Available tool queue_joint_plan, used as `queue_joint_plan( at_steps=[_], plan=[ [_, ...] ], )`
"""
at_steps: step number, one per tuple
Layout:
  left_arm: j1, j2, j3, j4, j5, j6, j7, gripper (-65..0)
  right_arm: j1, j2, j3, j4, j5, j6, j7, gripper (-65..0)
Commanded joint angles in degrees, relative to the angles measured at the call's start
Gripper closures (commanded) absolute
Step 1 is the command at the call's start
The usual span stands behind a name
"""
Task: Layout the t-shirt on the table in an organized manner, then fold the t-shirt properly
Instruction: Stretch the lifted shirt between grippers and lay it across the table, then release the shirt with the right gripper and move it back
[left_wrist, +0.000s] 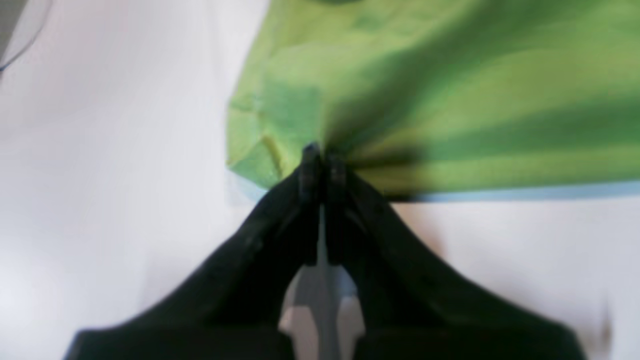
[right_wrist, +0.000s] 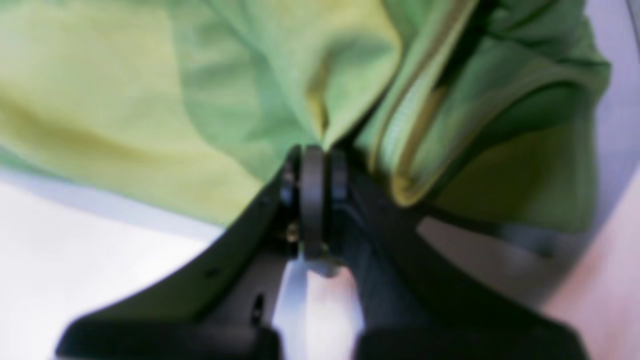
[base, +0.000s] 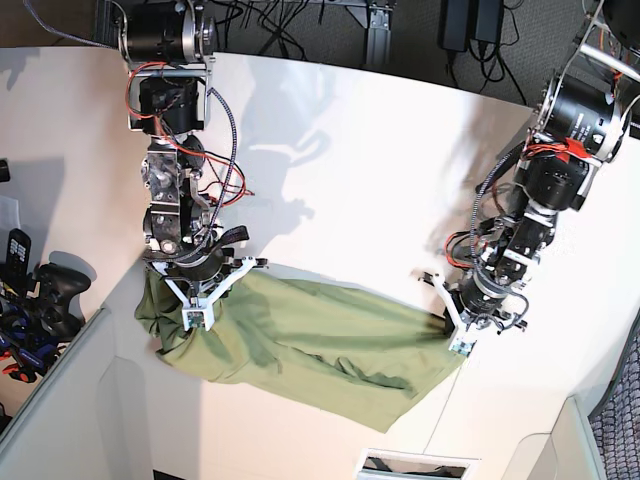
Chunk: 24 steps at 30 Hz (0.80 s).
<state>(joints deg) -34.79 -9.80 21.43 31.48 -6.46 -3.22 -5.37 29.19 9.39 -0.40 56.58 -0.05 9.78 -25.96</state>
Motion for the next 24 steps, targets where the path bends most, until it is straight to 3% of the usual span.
queue_joint_plan(
  at_steps=[1, 9, 14, 19, 24],
  plan=[
    [-3.1, -1.3, -0.2, 0.8, -0.1, 1.3, -1.1, 0.0, 1.9, 1.1, 0.2, 2.2, 0.0, -0.2, 1.6, 0.0],
    [-8.0, -9.9, -0.2, 0.9, -4.1, 1.3, -0.6, 0.0, 1.9, 5.6, 2.3, 10.4, 0.6, -0.2, 0.0, 0.0],
    [-9.3, -15.5, -0.2, 2.3, -6.1, 1.3, 0.3, 0.0, 1.9, 6.9, 6.7, 13.4, 4.5, -0.2, -0.1, 0.0],
    [-9.3, -20.5, -0.2, 9.5, -7.9, 1.3, 2.8, 0.0, 4.4, 7.1, 10.4, 15.9, 10.9, 1.0, -1.8, 0.0],
    [-9.4, -25.5, -0.3, 20.8, -9.4, 1.6, 8.0, 0.0, 8.9, 7.6, 11.0, 18.7, 12.4, 1.2, -5.0, 0.0]
  ],
)
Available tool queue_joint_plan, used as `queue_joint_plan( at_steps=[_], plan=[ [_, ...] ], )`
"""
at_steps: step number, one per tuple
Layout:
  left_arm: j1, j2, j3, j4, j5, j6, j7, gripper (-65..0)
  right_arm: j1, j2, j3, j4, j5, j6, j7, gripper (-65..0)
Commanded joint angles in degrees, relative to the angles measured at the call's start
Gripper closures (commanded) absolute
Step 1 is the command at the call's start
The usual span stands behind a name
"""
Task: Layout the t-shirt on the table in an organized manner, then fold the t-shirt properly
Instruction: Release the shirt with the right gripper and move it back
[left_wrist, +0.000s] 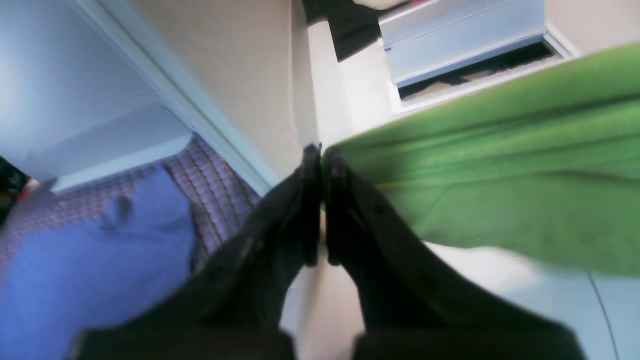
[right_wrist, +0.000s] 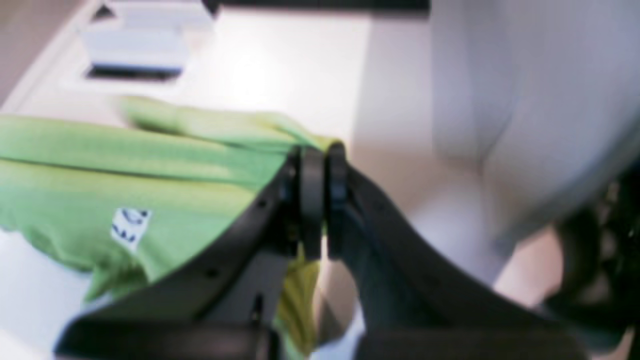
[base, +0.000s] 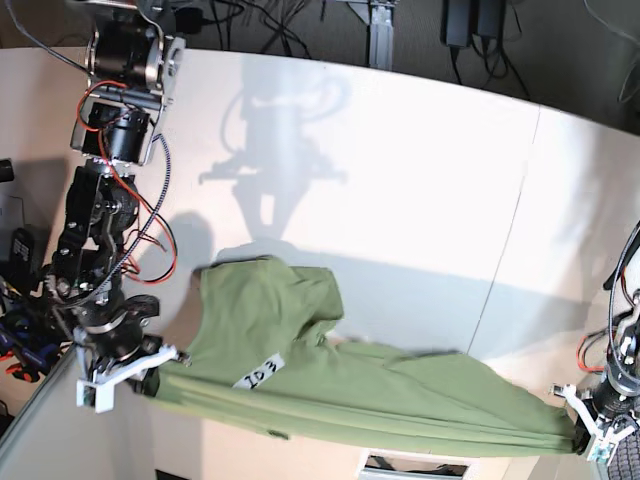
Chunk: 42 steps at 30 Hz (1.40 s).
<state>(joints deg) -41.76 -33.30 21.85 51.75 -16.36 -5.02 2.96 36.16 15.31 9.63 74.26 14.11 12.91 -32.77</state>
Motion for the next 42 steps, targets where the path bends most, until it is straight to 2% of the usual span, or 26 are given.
queue_joint_plan(
  at_steps=[1, 4, 7, 11, 16, 21, 23, 27, 33, 36, 39, 42],
  plan=[
    [-2.4, -3.0, -1.1, 2.7, 0.4, 4.2, 0.5, 0.0, 2.9, 2.0, 0.9, 1.2, -1.2, -1.7, 1.9, 0.0],
    [-2.4, -5.6, -3.2, 8.6, -0.1, 7.6, 1.9, 0.0, 6.4, 3.6, 0.9, 1.3, 0.9, 0.1, 1.9, 0.0],
    [-2.4, -7.8, -6.5, 13.6, -1.4, 7.6, 4.0, 0.0, 10.3, 5.6, 0.9, 1.3, 3.1, 0.7, 1.2, 0.0],
    [-2.4, -9.4, -9.3, 19.2, -2.3, 7.3, 9.3, 0.0, 14.4, 7.8, 0.8, 1.3, 5.8, 1.8, -0.1, 0.0],
    [-1.8, -9.4, -9.3, 21.2, -2.3, 6.7, 12.1, 0.0, 14.9, 7.6, -1.1, 0.4, 8.5, 2.6, -2.0, 0.0],
    [-1.0, -9.2, -9.3, 21.2, -2.3, 6.7, 12.1, 0.0, 14.1, 6.9, -8.0, -1.0, 10.8, 7.2, -1.8, 0.0],
    [-0.6, -8.8, -9.3, 21.1, -2.4, 6.7, 12.1, 0.0, 14.4, 5.5, -10.4, -1.0, 11.3, 8.6, -1.3, 0.0],
    [0.9, -8.4, -9.3, 21.1, -2.5, 6.7, 12.5, 0.0, 15.8, 0.7, -13.8, -1.0, 12.3, 9.0, -1.3, 0.0],
    [3.6, -8.5, -9.3, 19.4, -2.5, 6.7, 12.5, 0.0, 19.9, -10.1, -15.0, -1.0, 12.2, 10.4, -1.4, 0.0],
    [4.4, -8.5, -9.3, 18.3, -2.1, 6.7, 12.5, 0.0, 22.4, -14.4, -15.0, -1.0, 10.8, 10.4, -1.6, 0.0],
    [4.8, -8.5, -9.3, 17.0, -2.1, 6.7, 12.3, -3.8, 23.4, -16.3, -15.0, -1.0, 8.8, 10.4, -1.8, 0.0],
    [4.8, -8.5, -9.3, 15.7, -2.1, 6.7, 12.2, -6.2, 22.5, -16.3, -15.0, -1.0, 6.3, 10.4, -1.8, 0.0]
  ],
)
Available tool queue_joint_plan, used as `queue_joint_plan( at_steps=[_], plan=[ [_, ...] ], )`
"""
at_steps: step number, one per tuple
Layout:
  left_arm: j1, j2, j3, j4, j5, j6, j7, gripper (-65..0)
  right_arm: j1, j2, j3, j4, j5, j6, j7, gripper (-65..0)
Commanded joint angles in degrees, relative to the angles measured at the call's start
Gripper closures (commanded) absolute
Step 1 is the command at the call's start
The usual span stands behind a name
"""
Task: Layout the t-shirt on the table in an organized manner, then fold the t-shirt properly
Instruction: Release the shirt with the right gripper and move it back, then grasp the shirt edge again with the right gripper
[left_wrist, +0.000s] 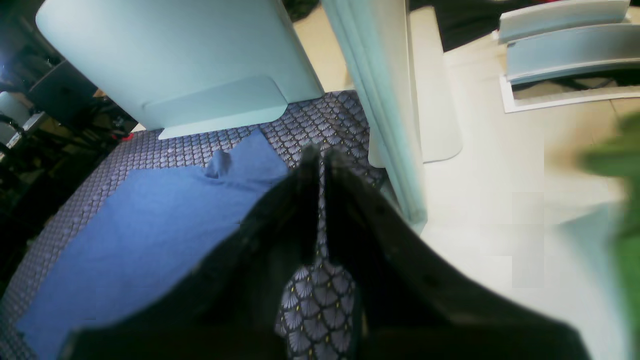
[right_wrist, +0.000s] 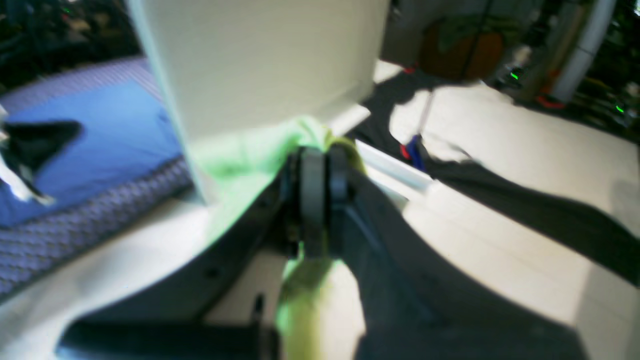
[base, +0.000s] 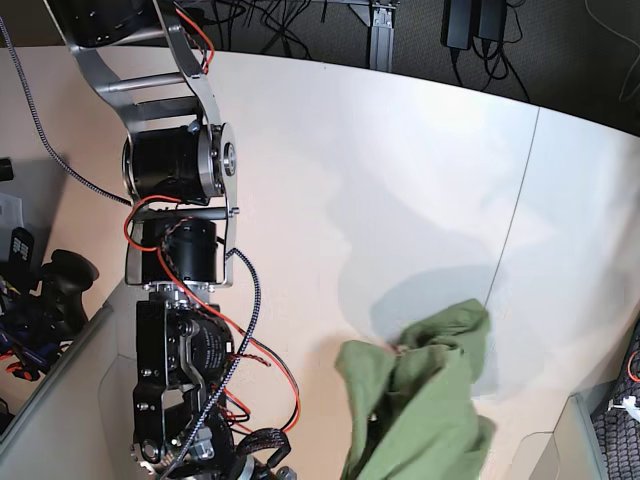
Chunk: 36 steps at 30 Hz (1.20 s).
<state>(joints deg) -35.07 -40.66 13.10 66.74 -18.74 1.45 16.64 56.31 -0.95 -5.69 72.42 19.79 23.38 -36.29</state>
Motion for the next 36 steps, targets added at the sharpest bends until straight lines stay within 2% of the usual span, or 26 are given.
queue_joint_plan(
  at_steps=[1, 4, 7, 9, 13, 15, 20, 23, 27, 31, 36],
  plan=[
    [-1.9, -1.1, -0.5, 0.5, 0.3, 0.2, -1.9, -6.2, 1.8, 0.2, 0.3, 0.8, -0.7, 0.0, 1.7, 0.0],
    [-1.9, -0.7, -0.5, 0.3, -0.4, -0.9, -2.2, -6.2, -0.6, 1.1, 0.3, 0.7, -3.1, -0.1, 1.8, -0.9],
    [-1.8, 0.8, -0.5, 0.3, -0.4, -2.4, -2.2, -6.2, -3.6, 2.9, 0.4, 0.6, -3.4, -0.2, 2.8, -24.0],
    [-1.6, 1.9, -0.5, 0.3, -0.3, -2.6, -2.2, -8.8, -5.6, 4.2, 0.5, 0.6, -4.5, -0.2, 4.2, -32.0],
    [-0.3, 4.1, -0.5, 0.3, -0.3, -3.4, -2.3, -19.1, -8.7, 6.5, 2.3, 0.6, -6.6, -0.2, 6.4, -32.5],
    [0.5, 5.0, -0.5, 0.3, -0.3, -3.7, -2.3, -22.2, -9.6, 6.8, 5.0, 0.6, -6.8, -0.3, 6.5, -32.5],
    [3.1, 6.6, -0.5, -0.2, 2.1, -3.8, -3.1, -22.8, -12.3, 6.8, 14.9, 0.2, -7.0, -0.2, 6.5, -32.5],
    [4.3, 7.1, -0.5, -2.4, 2.3, -3.8, -3.9, -22.8, -14.7, 7.2, 18.2, -2.4, -6.9, -0.2, 6.5, -32.5],
    [4.6, 8.5, -0.5, -10.0, 2.2, -4.4, -7.9, -22.9, -17.5, 7.6, 18.4, -10.3, -7.0, -0.2, 8.1, -32.5],
    [4.3, 10.5, -0.5, -18.9, 2.2, -8.4, -15.3, -28.9, -18.2, 7.3, 16.9, -20.3, -6.7, -0.2, 12.3, -32.5],
    [2.7, 14.1, -0.5, -27.0, 2.2, -9.7, -19.5, -30.2, -18.3, 4.9, 13.5, -27.6, -7.0, -0.2, 17.9, -32.5]
  ],
)
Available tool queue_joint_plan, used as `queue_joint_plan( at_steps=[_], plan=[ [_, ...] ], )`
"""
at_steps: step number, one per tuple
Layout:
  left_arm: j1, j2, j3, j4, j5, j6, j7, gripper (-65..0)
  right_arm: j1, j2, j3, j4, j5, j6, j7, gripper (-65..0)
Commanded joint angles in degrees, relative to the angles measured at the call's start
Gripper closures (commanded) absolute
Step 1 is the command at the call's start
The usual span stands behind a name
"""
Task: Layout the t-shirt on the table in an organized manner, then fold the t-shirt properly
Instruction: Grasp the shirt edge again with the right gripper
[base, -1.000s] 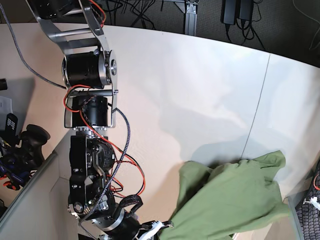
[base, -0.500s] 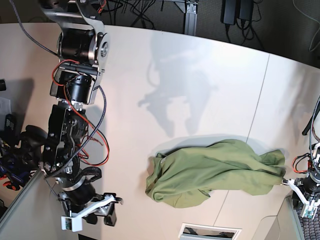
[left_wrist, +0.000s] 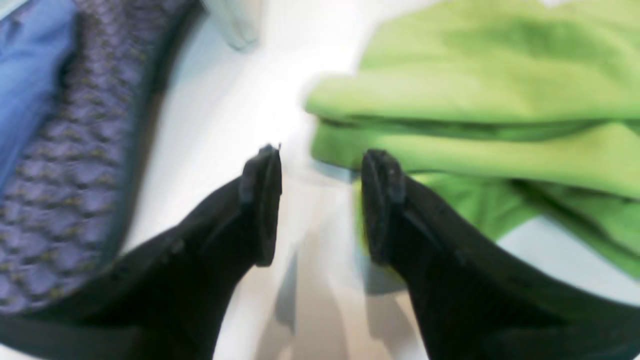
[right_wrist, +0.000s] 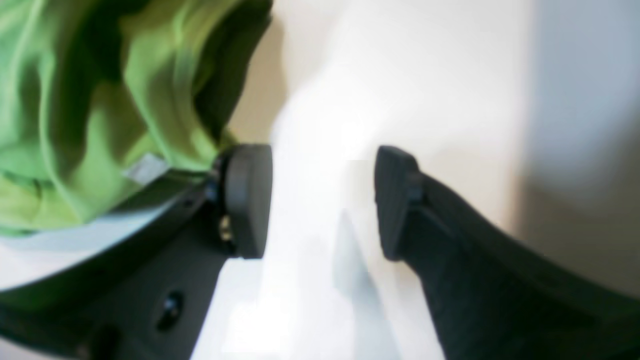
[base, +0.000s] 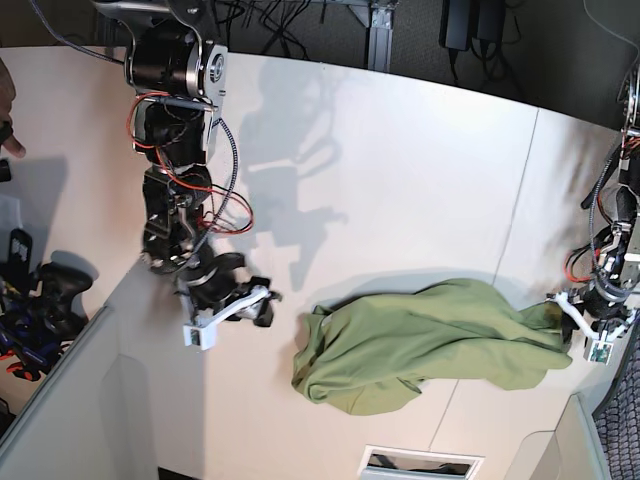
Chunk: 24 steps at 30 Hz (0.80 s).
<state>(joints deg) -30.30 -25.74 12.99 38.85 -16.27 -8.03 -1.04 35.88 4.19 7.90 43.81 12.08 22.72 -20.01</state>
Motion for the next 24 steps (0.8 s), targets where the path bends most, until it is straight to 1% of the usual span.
queue_joint_plan(
  at_steps=[1, 6, 9, 11, 15, 16, 17, 18, 19, 21, 22, 24],
  plan=[
    [-2.1, -0.2, -0.4, 0.5, -0.3, -0.2, -2.3, -30.2, 2.2, -1.1, -0.5, 0.8, 0.5, 0.5, 2.0, -32.6],
    [-2.3, 2.4, -0.4, 0.5, -0.7, -0.2, -2.6, -30.2, 3.5, -6.0, -0.7, 0.8, -3.1, 0.4, 4.9, -32.6],
    [-2.4, 4.2, -0.4, 0.5, -0.9, -0.2, -2.6, -30.2, 4.5, -7.8, -0.6, 0.8, -5.6, 0.3, 5.4, -32.6],
    [-2.4, 5.4, -0.4, 0.5, -0.9, -0.2, -2.5, -30.2, 5.1, -8.1, -0.7, 0.8, -7.3, -0.5, 5.6, -32.6],
    [-2.4, 7.2, -0.1, -0.4, -0.9, -0.3, -2.3, -30.0, 5.3, -7.8, -0.6, 0.7, -10.8, -0.7, 5.6, -32.5],
    [-2.4, 7.6, -0.1, -1.0, -0.9, -0.3, -2.5, -29.8, 5.2, -7.8, -0.6, 0.7, -11.5, -1.5, 5.6, -32.5],
    [-2.4, 8.0, -0.1, -1.7, -0.9, -0.3, -2.9, -28.3, 5.2, -7.9, -0.6, 0.5, -12.2, -3.0, 5.7, -32.2],
    [-2.4, 8.5, 0.0, -2.5, -0.9, -0.4, -3.0, -23.4, 5.2, -7.8, -0.6, -0.1, -12.5, -4.3, 6.3, -30.5],
    [-2.4, 8.9, 0.2, -3.2, -0.9, -0.3, -3.1, -16.4, 5.2, -7.8, -0.6, -0.8, -13.1, -5.2, 7.1, -26.5],
    [-2.3, 9.6, 0.8, -4.2, -0.8, -0.3, -3.8, -3.6, 5.2, -7.8, -0.7, -2.3, -15.0, -5.2, 9.1, -15.2],
    [-2.2, 9.8, 1.0, -4.5, -0.8, -0.2, -4.5, 0.0, 5.2, -7.9, -0.7, -3.0, -15.7, -4.9, 10.0, -10.2],
    [-2.2, 9.9, 1.1, -4.5, -0.6, -0.2, -4.7, 0.0, 5.2, -8.0, -0.7, -4.3, -17.2, -4.5, 12.0, -3.9]
  ],
)
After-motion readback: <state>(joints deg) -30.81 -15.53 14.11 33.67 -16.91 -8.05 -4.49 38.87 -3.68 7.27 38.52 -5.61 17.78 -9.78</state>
